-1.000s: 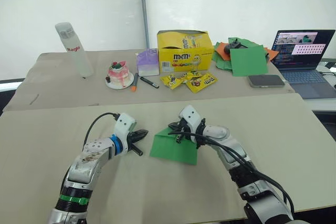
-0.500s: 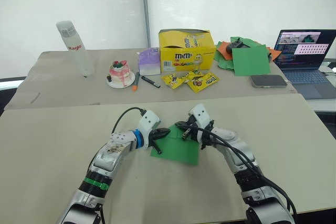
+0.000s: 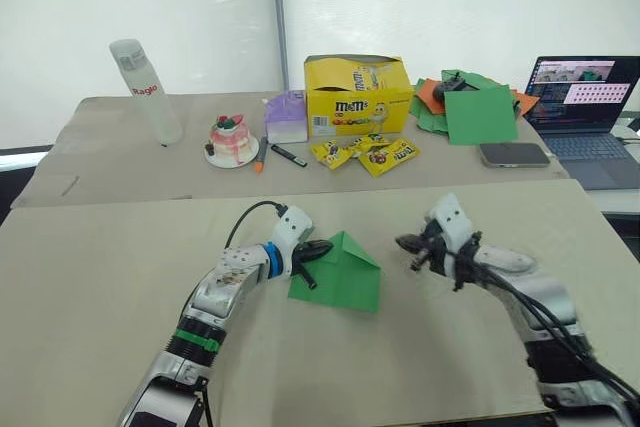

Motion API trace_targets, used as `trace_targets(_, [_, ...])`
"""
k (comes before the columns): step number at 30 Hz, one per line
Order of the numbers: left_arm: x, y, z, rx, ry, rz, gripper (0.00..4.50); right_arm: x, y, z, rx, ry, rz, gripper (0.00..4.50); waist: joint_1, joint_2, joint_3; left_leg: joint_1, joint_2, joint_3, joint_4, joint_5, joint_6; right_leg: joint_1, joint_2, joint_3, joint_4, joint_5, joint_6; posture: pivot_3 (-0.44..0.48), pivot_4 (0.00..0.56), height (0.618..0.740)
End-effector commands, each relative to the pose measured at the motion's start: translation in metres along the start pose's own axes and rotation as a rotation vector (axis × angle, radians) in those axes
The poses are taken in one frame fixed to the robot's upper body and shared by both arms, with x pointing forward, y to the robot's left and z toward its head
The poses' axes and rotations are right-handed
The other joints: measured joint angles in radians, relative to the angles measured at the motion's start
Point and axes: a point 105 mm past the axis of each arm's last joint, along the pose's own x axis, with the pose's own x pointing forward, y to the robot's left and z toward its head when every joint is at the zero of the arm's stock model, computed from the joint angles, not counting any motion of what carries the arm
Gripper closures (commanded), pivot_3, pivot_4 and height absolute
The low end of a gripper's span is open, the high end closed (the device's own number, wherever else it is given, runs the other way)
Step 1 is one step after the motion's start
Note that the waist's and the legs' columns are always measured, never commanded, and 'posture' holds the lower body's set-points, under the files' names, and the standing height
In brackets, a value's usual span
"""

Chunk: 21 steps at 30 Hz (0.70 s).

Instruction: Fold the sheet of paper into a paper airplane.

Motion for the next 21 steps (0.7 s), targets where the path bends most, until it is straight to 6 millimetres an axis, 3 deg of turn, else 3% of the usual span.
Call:
trace_targets(1, [0.001,-0.001,0.000,-0.003,-0.004,-0.002,4.45,0.000,0.028,-0.005,-0.044,0.047,0.144,4.50,0.000,-0.001,0.000,0.000,0.001,0.000,0.000,0.000,0.000,0.001,0.000,0.000,-0.002,0.000,0.000,0.000,0.150,0.740])
trace_targets(7, [0.000,0.008,0.003,-0.025,-0.025,0.034,4.45,0.017,0.057,-0.001,-0.019,-0.019,0.252,4.50,-0.001,-0.004,0.000,0.001,0.001,0.000,0.000,0.000,0.000,0.001,0.000,0.001,-0.002,0.000,0.000,0.000,0.150,0.740])
trace_targets(14, [-0.006,0.016,0.017,-0.033,-0.075,0.060,4.45,0.023,0.044,0.011,0.047,-0.116,0.202,4.50,-0.003,-0.004,0.000,0.001,0.001,-0.001,0.000,0.000,0.000,0.000,0.001,0.000,-0.001,0.000,0.000,0.000,0.150,0.740])
trace_targets(18, [-0.011,0.027,0.043,-0.076,-0.184,0.074,4.45,0.023,0.047,0.021,0.097,-0.171,0.237,4.50,-0.002,-0.005,0.001,0.001,0.001,-0.001,0.000,0.000,-0.001,0.000,0.001,0.000,-0.001,0.000,0.000,0.000,0.150,0.740])
trace_targets(21, [-0.009,0.018,0.051,-0.024,-0.196,0.012,4.45,0.025,0.049,0.021,0.097,-0.169,0.243,4.50,0.001,-0.005,0.001,0.000,0.000,-0.001,0.000,0.000,-0.001,0.000,0.000,0.000,-0.001,0.000,0.000,0.000,0.150,0.740])
